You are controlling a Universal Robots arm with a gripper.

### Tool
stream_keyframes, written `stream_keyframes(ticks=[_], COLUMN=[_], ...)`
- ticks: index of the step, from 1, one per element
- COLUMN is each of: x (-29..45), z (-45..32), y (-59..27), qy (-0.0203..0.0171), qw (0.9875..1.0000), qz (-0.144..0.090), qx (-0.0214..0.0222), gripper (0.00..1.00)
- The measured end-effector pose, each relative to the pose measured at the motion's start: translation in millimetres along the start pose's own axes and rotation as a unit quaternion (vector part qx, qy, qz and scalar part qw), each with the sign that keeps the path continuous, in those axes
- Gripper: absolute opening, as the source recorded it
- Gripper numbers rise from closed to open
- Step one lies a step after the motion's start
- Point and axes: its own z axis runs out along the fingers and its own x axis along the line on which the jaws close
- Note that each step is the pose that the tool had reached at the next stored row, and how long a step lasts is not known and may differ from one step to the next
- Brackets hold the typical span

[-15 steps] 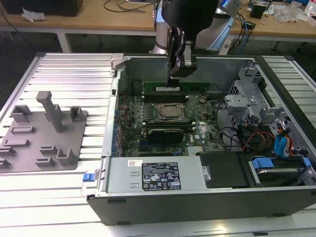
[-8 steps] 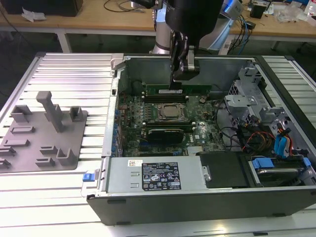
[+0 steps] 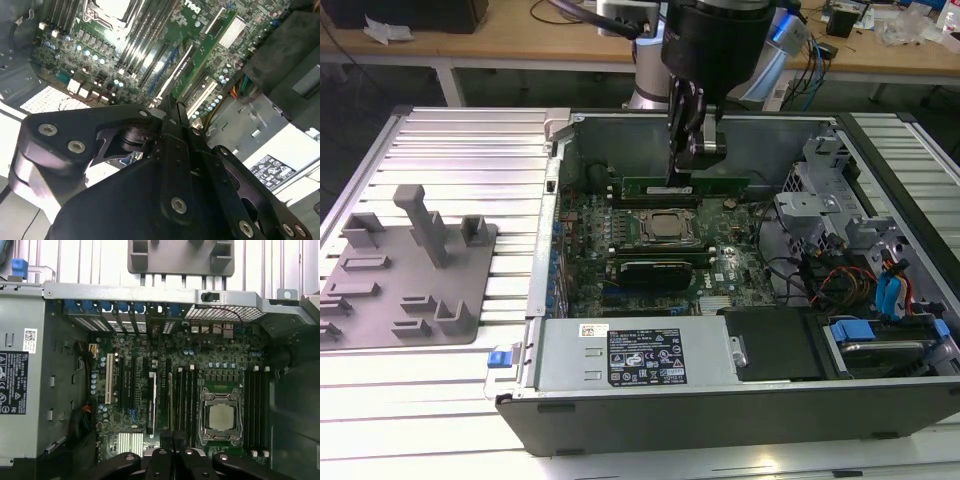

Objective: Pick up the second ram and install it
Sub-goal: 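Pick up the second ram and move it above second insertion slot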

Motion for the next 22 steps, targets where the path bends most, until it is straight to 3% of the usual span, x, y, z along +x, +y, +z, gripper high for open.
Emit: stream_keyframes(ticks=[1,8,22], x=[-5.0,-17.1,-29.6], z=[2.4,10.6,36.6], y=[-0.3,-1.1,-3.0], qy=[0.0,0.0,0.0], qw=[1.0,1.0,1.0], qz=[0.0,0.0,0.0], qx=[0.0,0.0,0.0], gripper=[0.09,0.09,0.09])
